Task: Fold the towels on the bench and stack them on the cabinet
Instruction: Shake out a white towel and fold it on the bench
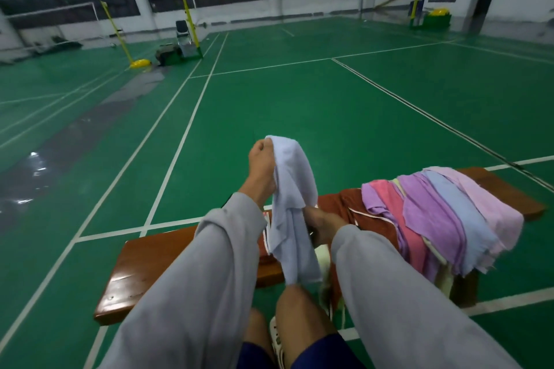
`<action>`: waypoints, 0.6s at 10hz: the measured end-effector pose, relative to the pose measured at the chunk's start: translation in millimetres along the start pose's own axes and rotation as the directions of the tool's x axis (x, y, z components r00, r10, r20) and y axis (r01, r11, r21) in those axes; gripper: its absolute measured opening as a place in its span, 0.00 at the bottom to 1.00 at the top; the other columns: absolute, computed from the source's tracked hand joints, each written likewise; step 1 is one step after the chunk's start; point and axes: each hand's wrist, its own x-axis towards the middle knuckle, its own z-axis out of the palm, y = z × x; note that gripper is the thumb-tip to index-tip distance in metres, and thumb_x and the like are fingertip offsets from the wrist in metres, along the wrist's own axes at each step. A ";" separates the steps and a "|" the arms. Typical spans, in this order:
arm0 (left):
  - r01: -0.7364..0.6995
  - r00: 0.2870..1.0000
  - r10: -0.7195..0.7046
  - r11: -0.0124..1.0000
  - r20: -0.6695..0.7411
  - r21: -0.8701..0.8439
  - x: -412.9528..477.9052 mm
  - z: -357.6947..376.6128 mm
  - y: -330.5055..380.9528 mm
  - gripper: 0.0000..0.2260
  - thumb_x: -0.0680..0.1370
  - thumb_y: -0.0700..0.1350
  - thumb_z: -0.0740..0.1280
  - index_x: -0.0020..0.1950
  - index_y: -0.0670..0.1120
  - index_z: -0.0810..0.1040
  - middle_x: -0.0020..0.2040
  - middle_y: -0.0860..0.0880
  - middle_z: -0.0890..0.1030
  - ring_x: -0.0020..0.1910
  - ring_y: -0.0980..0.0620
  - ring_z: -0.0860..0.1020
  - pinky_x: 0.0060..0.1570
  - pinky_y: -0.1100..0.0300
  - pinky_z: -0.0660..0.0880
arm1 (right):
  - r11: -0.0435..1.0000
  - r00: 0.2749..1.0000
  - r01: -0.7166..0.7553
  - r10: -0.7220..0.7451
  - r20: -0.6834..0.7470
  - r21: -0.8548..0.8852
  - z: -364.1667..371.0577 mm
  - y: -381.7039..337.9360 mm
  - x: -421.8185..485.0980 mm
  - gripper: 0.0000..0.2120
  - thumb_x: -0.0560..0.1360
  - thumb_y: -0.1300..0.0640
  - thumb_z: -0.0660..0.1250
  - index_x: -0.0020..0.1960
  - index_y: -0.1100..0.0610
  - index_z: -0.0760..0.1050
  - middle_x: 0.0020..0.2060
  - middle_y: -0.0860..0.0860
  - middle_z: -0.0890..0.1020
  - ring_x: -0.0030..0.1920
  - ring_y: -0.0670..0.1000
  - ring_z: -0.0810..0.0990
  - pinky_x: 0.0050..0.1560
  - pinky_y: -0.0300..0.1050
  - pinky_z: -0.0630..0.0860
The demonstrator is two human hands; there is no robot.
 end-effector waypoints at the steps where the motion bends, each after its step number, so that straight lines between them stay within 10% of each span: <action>1: 0.016 1.000 -0.015 0.999 0.004 -0.032 -2.1 -7.6 8.0 0.12 0.85 0.48 0.62 0.44 0.46 0.74 0.36 0.50 0.73 0.38 0.50 0.70 0.41 0.54 0.70 | 0.948 0.986 0.065 -0.110 0.128 0.312 15.4 4.6 -3.9 0.26 0.79 0.37 0.65 0.63 0.56 0.81 0.56 0.58 0.85 0.55 0.60 0.84 0.57 0.55 0.81; 2: -0.084 0.993 0.099 0.977 -0.068 0.194 2.1 -26.5 3.5 0.10 0.85 0.46 0.61 0.45 0.44 0.72 0.37 0.49 0.71 0.38 0.51 0.67 0.40 0.58 0.68 | 0.809 0.877 0.197 -0.398 0.269 0.554 43.3 -23.4 -3.6 0.15 0.84 0.44 0.56 0.61 0.44 0.79 0.52 0.44 0.84 0.53 0.70 0.81 0.65 0.58 0.74; 3: -0.031 0.997 0.059 0.904 -0.053 0.427 5.3 -52.9 -7.8 0.10 0.83 0.46 0.66 0.55 0.40 0.71 0.44 0.48 0.73 0.46 0.49 0.72 0.39 0.59 0.71 | 0.972 0.891 0.153 -0.213 -0.402 -0.176 24.9 -57.7 9.3 0.08 0.81 0.52 0.64 0.51 0.53 0.81 0.53 0.59 0.85 0.46 0.65 0.82 0.53 0.51 0.79; 4: -0.024 0.992 -0.049 0.826 0.114 0.563 2.3 -75.3 -14.0 0.38 0.76 0.52 0.76 0.78 0.47 0.57 0.61 0.45 0.69 0.59 0.46 0.72 0.62 0.49 0.74 | 0.894 0.840 0.312 -0.417 -0.346 -0.320 29.4 -90.9 -11.9 0.18 0.79 0.52 0.64 0.63 0.61 0.80 0.60 0.59 0.82 0.58 0.61 0.82 0.59 0.51 0.80; 5: -0.071 0.928 -0.203 0.726 0.312 0.684 -7.8 -81.5 -15.1 0.45 0.65 0.67 0.79 0.77 0.56 0.65 0.68 0.48 0.66 0.65 0.45 0.72 0.68 0.44 0.73 | 0.889 0.857 0.361 -0.436 -0.275 -0.283 34.6 -122.8 -25.0 0.14 0.78 0.57 0.66 0.60 0.64 0.80 0.57 0.59 0.84 0.56 0.59 0.83 0.60 0.52 0.81; 6: -0.104 0.851 -0.192 0.851 0.489 0.515 -14.9 -75.9 -14.3 0.32 0.68 0.64 0.79 0.66 0.50 0.77 0.64 0.46 0.81 0.61 0.45 0.81 0.63 0.46 0.79 | 0.935 0.931 0.322 -0.341 -0.130 -0.148 49.4 -146.5 -46.2 0.04 0.80 0.65 0.67 0.51 0.66 0.77 0.44 0.59 0.83 0.41 0.55 0.83 0.42 0.48 0.81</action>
